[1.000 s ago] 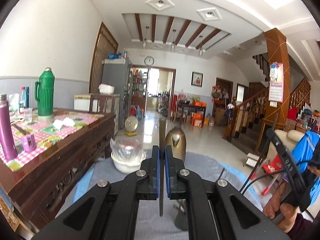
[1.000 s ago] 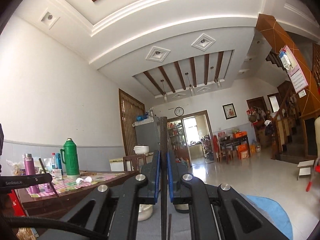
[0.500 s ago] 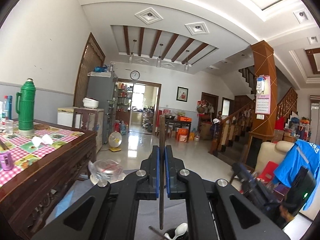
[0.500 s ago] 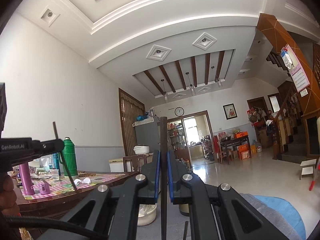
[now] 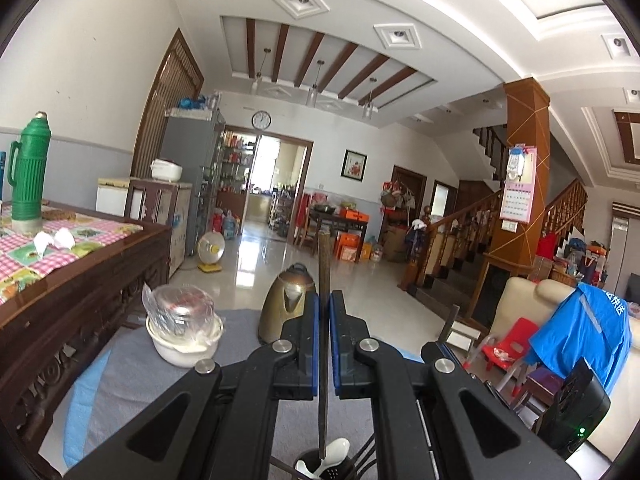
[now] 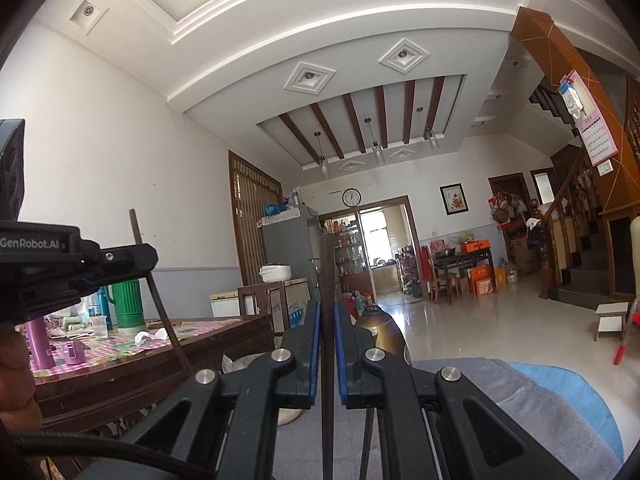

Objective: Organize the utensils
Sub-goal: 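Raise both chopsticks above the cup rim and open both grippers to drop them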

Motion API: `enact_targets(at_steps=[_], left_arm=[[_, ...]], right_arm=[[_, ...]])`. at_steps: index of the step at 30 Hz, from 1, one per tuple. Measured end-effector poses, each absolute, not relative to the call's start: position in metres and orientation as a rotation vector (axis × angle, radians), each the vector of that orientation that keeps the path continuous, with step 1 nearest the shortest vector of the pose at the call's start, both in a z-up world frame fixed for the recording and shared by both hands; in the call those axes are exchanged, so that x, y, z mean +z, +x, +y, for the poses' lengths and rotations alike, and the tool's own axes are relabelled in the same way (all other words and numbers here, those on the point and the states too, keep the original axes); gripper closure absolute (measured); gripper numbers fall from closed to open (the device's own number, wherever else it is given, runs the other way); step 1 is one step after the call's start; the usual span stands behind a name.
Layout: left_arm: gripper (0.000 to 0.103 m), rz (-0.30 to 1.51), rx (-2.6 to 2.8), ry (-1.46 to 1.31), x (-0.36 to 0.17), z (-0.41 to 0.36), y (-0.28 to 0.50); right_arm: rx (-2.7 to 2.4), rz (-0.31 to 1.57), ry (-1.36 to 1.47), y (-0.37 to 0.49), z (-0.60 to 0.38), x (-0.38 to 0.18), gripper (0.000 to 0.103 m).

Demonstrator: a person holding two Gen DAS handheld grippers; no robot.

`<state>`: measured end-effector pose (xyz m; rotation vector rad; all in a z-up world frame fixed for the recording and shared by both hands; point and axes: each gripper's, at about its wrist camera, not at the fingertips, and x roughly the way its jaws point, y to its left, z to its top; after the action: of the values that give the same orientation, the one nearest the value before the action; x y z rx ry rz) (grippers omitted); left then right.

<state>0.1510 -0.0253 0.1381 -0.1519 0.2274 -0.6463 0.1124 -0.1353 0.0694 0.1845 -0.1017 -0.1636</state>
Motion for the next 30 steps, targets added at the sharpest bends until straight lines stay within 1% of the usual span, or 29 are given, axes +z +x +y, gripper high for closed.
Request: enact_targets(at_steps=[4,13,23,25,26,27,28,29,30], left_arm=[[0.098,0.268,-0.635,-0.142,0.129,-0.035,0.156],[0.098,0.429,-0.608,-0.107,0.101,-0.054,0.164],[0.098,0.486,-0.569,-0.054,0.098,-0.053,0.147],[0.092,0.486,-0.559,-0.038,0.1,-0.051,0.142],[0.076,0.486,-0.553,-0.033,0.102,-0.05,0.14],[0.053,0.48,-0.54,-0.027,0.105,-0.047,0.135],[0.046,0.467,-0.527,-0.029,0.107,-0.044,0.131],[0.043,0.445,-0.512,-0.029,0.111,-0.04,0.125],[0.043,0.433,-0.504,-0.024,0.114,-0.037,0.121]], right_arm=[[-0.164,-0.071,0.181,0.116,-0.138,0.059,0.095],[-0.155,-0.013,0.203,0.109,-0.151,0.047,0.095],[-0.119,0.069,0.239,0.103,-0.16,0.043,0.094],[-0.109,0.084,0.25,0.1,-0.161,0.043,0.094],[-0.097,0.102,0.261,0.099,-0.163,0.043,0.092],[-0.093,0.113,0.271,0.098,-0.164,0.043,0.091],[-0.089,0.122,0.283,0.096,-0.166,0.043,0.088],[-0.08,0.131,0.305,0.094,-0.169,0.044,0.08],[-0.073,0.134,0.328,0.09,-0.172,0.045,0.075]])
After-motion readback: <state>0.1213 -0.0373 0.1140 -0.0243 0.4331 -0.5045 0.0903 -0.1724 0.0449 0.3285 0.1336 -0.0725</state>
